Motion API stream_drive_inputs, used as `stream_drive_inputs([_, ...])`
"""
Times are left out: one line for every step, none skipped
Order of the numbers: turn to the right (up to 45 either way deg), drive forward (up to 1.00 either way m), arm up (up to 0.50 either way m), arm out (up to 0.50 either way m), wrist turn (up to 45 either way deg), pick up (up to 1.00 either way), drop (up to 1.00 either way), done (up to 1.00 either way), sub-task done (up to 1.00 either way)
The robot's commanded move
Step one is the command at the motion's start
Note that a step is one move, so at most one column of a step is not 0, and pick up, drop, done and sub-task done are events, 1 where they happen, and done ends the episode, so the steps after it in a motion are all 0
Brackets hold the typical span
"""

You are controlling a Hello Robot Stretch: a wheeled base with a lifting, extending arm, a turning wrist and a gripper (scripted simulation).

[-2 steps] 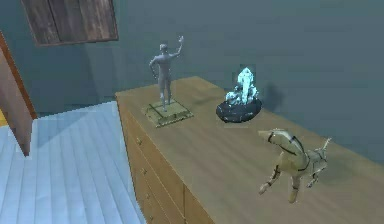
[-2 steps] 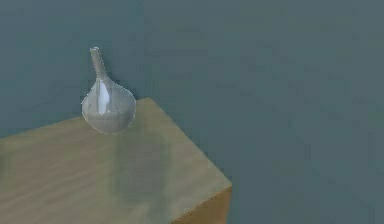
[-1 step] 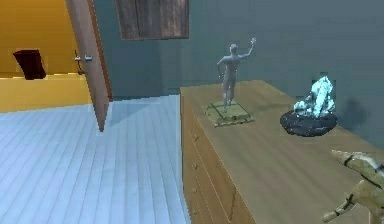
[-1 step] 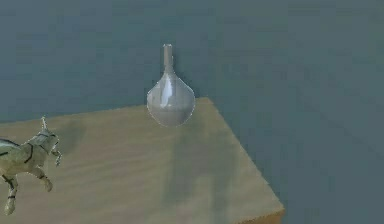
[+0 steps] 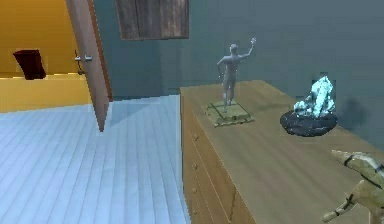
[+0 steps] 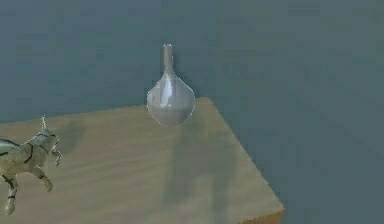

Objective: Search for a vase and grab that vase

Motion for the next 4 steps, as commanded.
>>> stream_drive_inputs([0.0,0.0,0.38,0.0,0.0,0.0,0.0,0.0,0.0])
stream_drive_inputs([0.0,0.0,0.0,0.28,0.0,0.0,0.0,0.0,0.0])
stream_drive_inputs([0.0,0.0,0.0,0.0,45.0,0.0,0.0,0.0,0.0])
stream_drive_inputs([0.0,0.0,0.0,0.0,45.0,0.0,0.0,0.0,0.0])
